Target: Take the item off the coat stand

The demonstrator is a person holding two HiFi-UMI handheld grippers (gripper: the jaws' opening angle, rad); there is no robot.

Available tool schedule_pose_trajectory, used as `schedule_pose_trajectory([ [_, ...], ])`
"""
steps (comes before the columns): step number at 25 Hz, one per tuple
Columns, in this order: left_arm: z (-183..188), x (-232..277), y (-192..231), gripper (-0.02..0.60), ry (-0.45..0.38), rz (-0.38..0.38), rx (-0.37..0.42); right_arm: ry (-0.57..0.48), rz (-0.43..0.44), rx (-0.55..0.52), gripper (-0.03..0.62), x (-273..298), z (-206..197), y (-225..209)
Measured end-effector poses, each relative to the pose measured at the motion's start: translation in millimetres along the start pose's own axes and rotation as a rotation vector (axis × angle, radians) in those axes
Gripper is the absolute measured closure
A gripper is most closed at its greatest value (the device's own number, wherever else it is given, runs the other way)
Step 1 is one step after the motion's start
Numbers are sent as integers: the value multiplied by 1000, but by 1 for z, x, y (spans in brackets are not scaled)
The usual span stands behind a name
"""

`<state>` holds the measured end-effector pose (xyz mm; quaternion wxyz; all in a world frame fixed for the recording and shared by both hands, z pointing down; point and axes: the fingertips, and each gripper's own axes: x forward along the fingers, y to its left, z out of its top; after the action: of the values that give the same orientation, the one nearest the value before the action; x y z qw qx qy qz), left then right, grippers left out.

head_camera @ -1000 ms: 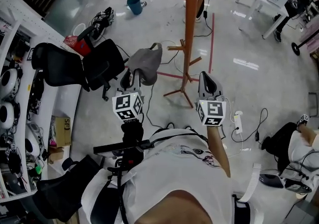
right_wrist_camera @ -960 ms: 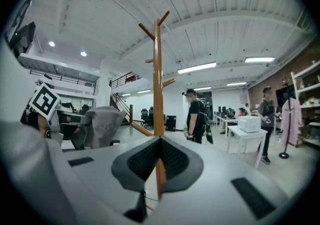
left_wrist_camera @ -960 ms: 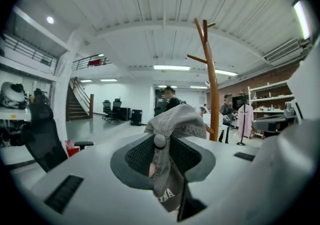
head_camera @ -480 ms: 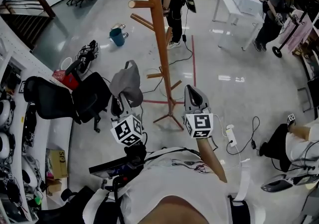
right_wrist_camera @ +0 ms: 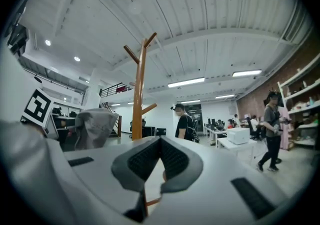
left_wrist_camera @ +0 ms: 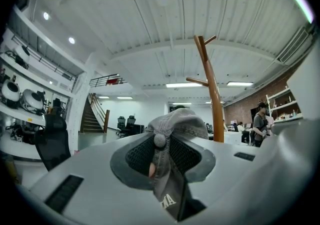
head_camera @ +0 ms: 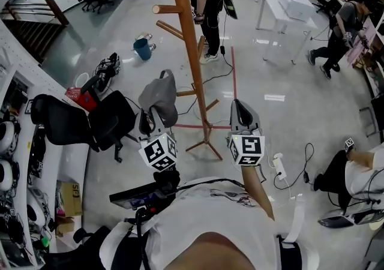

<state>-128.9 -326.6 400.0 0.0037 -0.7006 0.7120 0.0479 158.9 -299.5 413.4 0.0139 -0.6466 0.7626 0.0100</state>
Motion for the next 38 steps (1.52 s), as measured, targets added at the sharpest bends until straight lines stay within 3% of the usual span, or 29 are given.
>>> schedule_pose_trajectory([
  [38, -10, 4, 5, 479, 31, 14, 8, 8, 30, -35, 589, 6, 2, 9],
])
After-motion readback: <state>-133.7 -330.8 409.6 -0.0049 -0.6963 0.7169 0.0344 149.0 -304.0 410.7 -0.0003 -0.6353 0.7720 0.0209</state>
